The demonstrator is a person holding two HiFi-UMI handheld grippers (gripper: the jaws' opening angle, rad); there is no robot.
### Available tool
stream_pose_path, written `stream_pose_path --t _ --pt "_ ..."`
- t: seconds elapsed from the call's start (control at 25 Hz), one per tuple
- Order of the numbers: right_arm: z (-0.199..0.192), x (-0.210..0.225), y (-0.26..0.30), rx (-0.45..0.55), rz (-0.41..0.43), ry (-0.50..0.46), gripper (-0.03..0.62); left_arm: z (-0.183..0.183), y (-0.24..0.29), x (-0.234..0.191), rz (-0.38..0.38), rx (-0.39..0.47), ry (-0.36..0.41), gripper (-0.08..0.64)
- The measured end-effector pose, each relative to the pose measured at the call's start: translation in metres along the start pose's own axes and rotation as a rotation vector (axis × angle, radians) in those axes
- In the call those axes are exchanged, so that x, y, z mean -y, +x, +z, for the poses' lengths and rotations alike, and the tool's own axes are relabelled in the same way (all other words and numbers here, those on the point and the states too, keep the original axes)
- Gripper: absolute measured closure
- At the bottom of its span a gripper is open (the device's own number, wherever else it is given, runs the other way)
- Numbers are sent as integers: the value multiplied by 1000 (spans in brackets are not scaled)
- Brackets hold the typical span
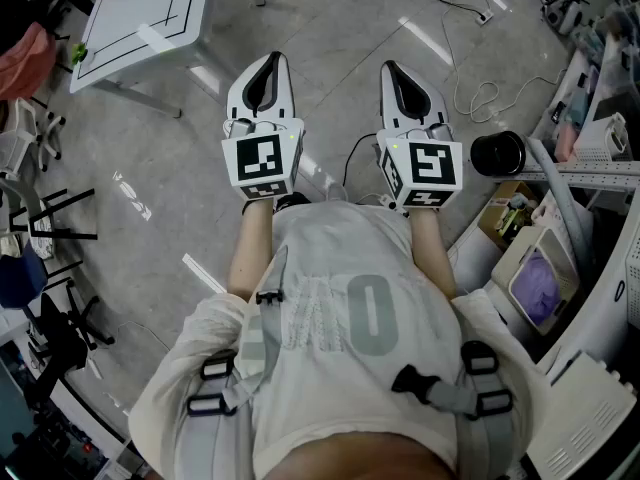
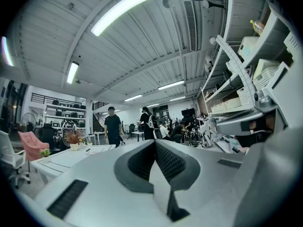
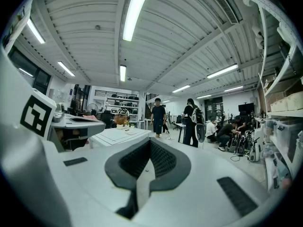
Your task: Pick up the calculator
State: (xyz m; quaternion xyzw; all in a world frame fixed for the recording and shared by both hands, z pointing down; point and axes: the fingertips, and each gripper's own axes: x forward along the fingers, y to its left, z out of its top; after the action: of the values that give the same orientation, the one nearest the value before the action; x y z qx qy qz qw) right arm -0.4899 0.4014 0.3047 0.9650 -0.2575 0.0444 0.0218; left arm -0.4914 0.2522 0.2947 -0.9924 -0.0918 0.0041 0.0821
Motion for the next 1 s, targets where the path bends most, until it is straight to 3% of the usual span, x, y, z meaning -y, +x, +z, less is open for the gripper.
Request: stream_pose_path --t 0.2,0.4,0.68,0.8,1.0 --pt "2 0 5 9 27 -3 586 1 6 -6 13 3 -16 540" --pt "2 9 10 47 76 161 585 3 11 -3 15 -2 -8 540" --pt "-8 -5 36 22 124 151 584 -5 16 -25 42 -11 -8 540" --pt "-6 -1 48 6 112 120 584 -3 29 -36 55 -19 22 540" --pt "-3 22 70 3 76 88 584 6 61 -53 44 41 21 540"
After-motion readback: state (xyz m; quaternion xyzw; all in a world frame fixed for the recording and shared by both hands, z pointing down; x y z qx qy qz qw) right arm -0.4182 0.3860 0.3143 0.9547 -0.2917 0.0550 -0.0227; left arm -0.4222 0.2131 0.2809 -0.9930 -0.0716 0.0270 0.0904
